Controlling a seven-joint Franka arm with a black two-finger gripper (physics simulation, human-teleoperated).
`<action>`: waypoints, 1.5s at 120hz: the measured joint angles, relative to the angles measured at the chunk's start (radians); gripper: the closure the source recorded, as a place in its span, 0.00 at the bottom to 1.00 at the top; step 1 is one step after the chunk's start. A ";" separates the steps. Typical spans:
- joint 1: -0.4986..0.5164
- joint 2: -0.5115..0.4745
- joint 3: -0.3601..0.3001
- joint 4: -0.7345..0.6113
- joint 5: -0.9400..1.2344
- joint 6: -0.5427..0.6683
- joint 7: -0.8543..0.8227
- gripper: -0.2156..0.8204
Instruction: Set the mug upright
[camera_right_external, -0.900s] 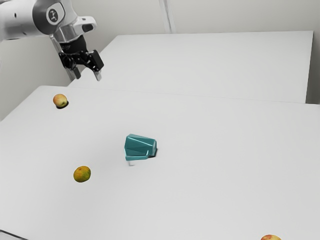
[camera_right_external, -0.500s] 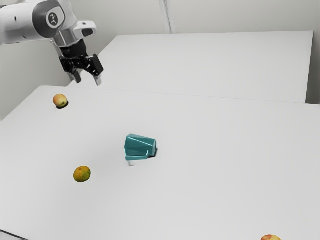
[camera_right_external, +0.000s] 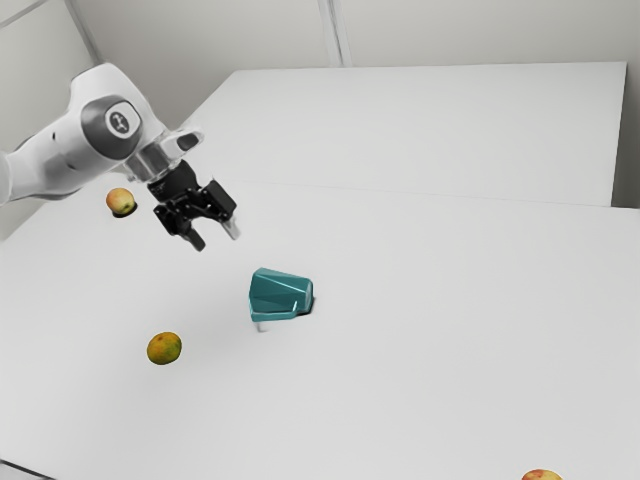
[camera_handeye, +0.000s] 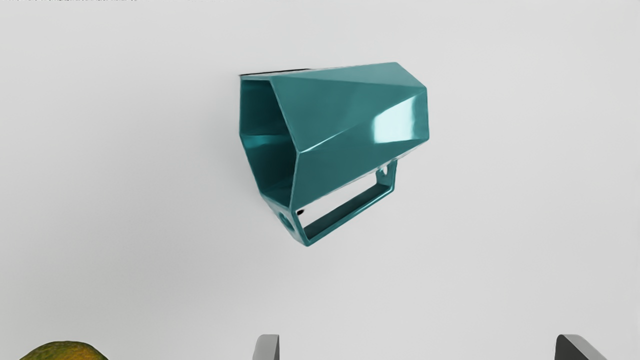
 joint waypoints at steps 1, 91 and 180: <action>0.001 0.001 0.000 -0.004 -0.005 0.007 0.003 0.21; 0.034 0.201 -0.003 -0.125 -0.507 0.229 0.311 0.21; 0.033 0.209 -0.003 -0.165 -0.707 0.211 0.487 0.86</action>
